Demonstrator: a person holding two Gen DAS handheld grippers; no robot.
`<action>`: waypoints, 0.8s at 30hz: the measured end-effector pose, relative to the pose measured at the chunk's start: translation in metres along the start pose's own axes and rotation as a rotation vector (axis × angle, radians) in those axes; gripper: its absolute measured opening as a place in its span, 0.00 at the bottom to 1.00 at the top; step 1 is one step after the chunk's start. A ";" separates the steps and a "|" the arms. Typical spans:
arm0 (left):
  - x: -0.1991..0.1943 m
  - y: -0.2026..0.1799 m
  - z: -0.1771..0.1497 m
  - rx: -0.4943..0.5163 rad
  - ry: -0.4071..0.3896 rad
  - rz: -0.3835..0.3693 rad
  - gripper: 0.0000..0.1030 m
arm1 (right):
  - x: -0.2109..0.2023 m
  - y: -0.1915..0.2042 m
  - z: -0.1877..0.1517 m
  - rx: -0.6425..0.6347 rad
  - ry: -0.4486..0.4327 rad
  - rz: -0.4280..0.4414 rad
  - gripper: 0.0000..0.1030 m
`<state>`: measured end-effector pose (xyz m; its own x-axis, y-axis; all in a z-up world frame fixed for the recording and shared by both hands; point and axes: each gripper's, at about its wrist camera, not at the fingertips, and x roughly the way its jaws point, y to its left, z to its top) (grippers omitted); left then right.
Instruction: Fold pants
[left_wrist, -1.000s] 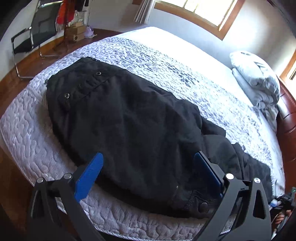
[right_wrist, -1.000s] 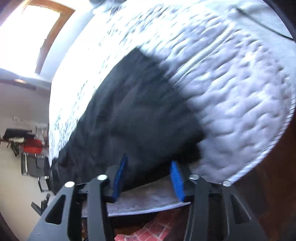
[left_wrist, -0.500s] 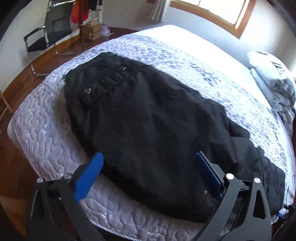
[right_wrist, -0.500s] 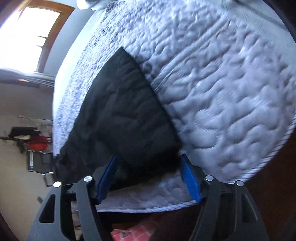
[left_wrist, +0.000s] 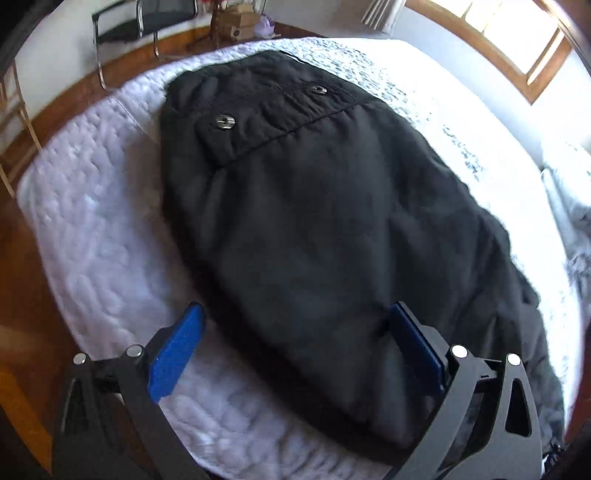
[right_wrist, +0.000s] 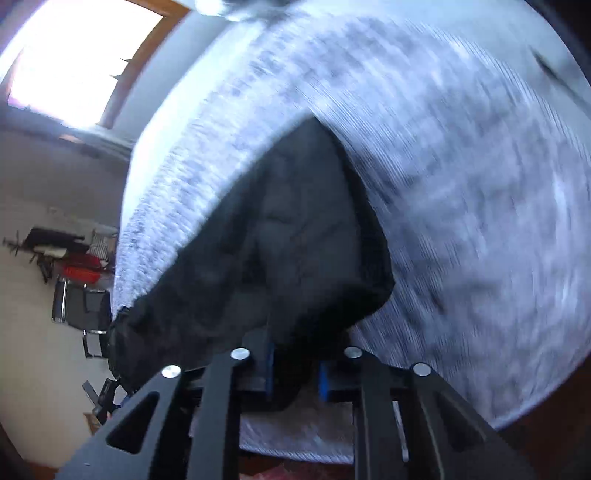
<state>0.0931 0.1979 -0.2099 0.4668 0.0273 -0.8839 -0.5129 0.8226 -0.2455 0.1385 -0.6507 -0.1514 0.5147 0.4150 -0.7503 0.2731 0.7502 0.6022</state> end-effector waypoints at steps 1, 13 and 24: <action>0.002 -0.004 0.000 -0.006 0.001 -0.002 0.97 | -0.005 0.004 0.009 -0.013 -0.018 0.001 0.14; 0.021 -0.051 0.000 0.041 -0.001 -0.100 0.97 | 0.004 -0.077 0.008 0.228 -0.108 -0.127 0.14; 0.000 0.025 0.017 -0.034 -0.068 -0.041 0.97 | -0.035 -0.066 0.001 0.188 -0.248 -0.077 0.14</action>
<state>0.0925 0.2286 -0.2092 0.5349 0.0333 -0.8443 -0.5158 0.8043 -0.2951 0.1033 -0.7150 -0.1650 0.6626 0.2053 -0.7203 0.4523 0.6568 0.6033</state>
